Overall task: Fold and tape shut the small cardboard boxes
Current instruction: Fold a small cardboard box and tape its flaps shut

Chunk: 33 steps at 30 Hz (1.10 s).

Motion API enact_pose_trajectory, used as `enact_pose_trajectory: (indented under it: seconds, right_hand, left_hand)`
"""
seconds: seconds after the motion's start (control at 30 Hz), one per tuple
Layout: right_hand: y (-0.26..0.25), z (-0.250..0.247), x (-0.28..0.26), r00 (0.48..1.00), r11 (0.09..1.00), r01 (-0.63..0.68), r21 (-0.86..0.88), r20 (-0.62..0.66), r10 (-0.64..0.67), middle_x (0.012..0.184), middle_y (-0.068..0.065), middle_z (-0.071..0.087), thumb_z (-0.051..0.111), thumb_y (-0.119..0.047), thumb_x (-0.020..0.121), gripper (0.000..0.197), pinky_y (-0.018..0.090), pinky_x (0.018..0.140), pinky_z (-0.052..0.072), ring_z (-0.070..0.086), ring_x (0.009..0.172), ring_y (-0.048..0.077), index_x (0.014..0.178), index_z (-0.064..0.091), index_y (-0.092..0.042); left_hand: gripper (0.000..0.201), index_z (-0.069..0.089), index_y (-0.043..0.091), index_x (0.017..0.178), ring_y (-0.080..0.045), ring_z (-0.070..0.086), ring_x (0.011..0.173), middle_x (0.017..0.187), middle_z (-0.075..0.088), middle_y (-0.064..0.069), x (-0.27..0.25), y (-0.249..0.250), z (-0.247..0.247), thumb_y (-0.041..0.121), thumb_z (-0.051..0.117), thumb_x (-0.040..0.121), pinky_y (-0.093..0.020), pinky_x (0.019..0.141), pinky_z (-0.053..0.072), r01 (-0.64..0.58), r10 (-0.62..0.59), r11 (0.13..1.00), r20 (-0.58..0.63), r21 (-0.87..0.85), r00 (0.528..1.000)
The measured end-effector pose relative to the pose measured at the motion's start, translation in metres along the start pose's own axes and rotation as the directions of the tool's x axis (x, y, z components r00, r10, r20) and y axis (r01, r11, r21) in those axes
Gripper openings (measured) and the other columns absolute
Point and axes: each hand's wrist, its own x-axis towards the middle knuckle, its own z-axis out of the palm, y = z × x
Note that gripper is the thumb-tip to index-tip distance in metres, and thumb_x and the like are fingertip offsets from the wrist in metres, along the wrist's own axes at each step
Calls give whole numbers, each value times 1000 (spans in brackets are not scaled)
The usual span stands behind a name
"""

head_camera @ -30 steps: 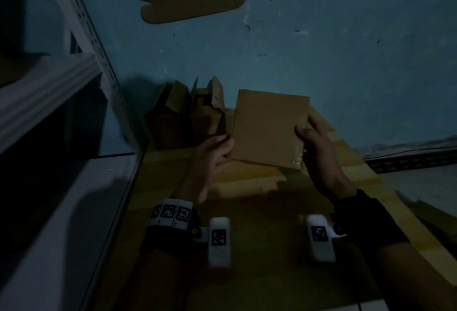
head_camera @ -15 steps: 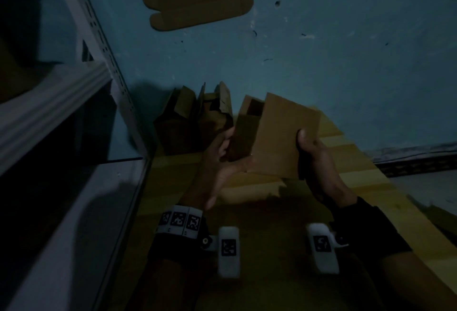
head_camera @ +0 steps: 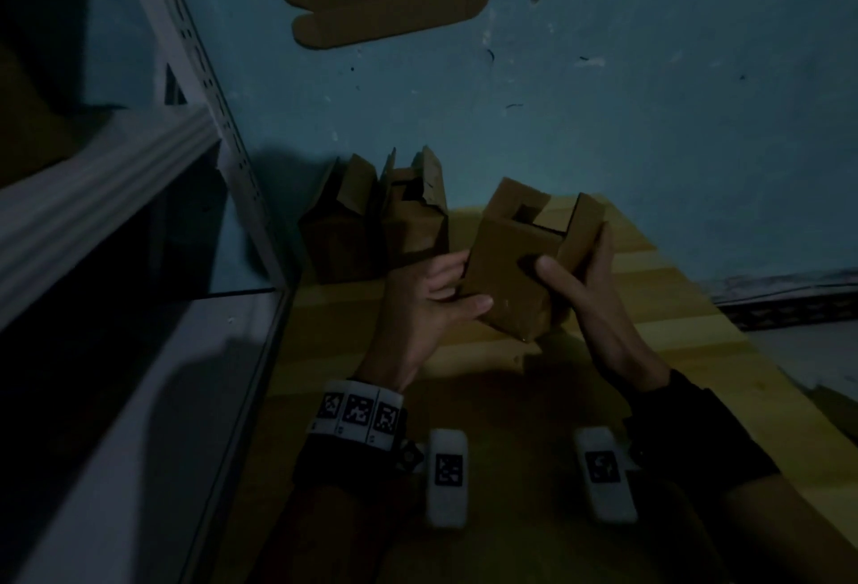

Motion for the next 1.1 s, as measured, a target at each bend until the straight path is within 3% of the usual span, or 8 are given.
enact_pose_trajectory:
  seconds: [0.1,0.2,0.33,0.4,0.7,0.8,1.0,1.1]
  right_hand:
    - [3,0,3,999,999,-51,-15,2,51,161,1,38,86,-66,65,124,46,110,49,50,140,15,159,10,-41]
    - [-2,0,-1,998,998,-56,34,5,56,138,-12,56,71,-48,80,85,17,84,56,65,112,-5,146,16,-49]
    - [-5,1,-2,995,994,-79,74,-56,83,142,3,58,69,-71,73,111,51,105,50,62,123,15,159,24,-18]
    - [-6,1,-3,994,993,-86,85,-64,91,142,7,58,69,-78,70,119,57,106,49,61,125,21,158,23,-11]
    - [-4,10,-3,982,997,-58,43,-176,65,134,-5,55,64,-53,82,99,8,68,53,66,98,-13,160,11,-23]
    - [-5,14,-5,975,999,-26,38,-219,33,142,6,52,73,-62,73,113,12,71,56,64,115,9,160,12,-23]
    - [-7,20,-7,975,999,-16,32,-223,22,145,5,49,73,-68,64,120,13,77,57,60,121,11,158,13,-25]
    - [-5,21,-6,973,1000,-24,16,-229,27,150,6,46,79,-74,59,130,29,96,56,57,128,16,159,12,-26]
  left_hand:
    - [61,61,30,121,-2,66,101,115,67,7,1,0,-6,0,82,72,-21,80,57,10,-10,1000,22,-8,1000]
    - [64,63,29,119,-1,64,105,114,66,9,-1,3,-7,-2,84,67,-23,84,57,12,-12,1000,47,-6,999]
    - [53,69,17,111,-6,69,102,111,71,6,-5,10,-6,-1,85,64,-25,80,58,-8,10,999,59,-36,998]
    - [49,70,10,108,-8,70,102,108,72,6,-5,11,-5,-2,85,64,-23,77,58,-28,30,999,43,-34,999]
    - [31,69,5,94,-8,70,100,103,74,0,3,-4,-7,3,86,68,-26,79,59,-92,95,991,-28,96,995]
    - [29,69,2,92,-8,70,100,102,74,-3,4,-8,-6,1,86,68,-26,80,59,-89,94,991,-50,96,994]
    - [18,68,-1,83,-1,70,90,94,73,-9,7,-9,-6,-5,82,71,-18,75,56,-94,104,986,-64,139,992]
    - [21,66,9,75,11,66,81,86,71,1,9,-12,-5,-6,81,71,-14,69,55,-48,59,983,-62,180,996]
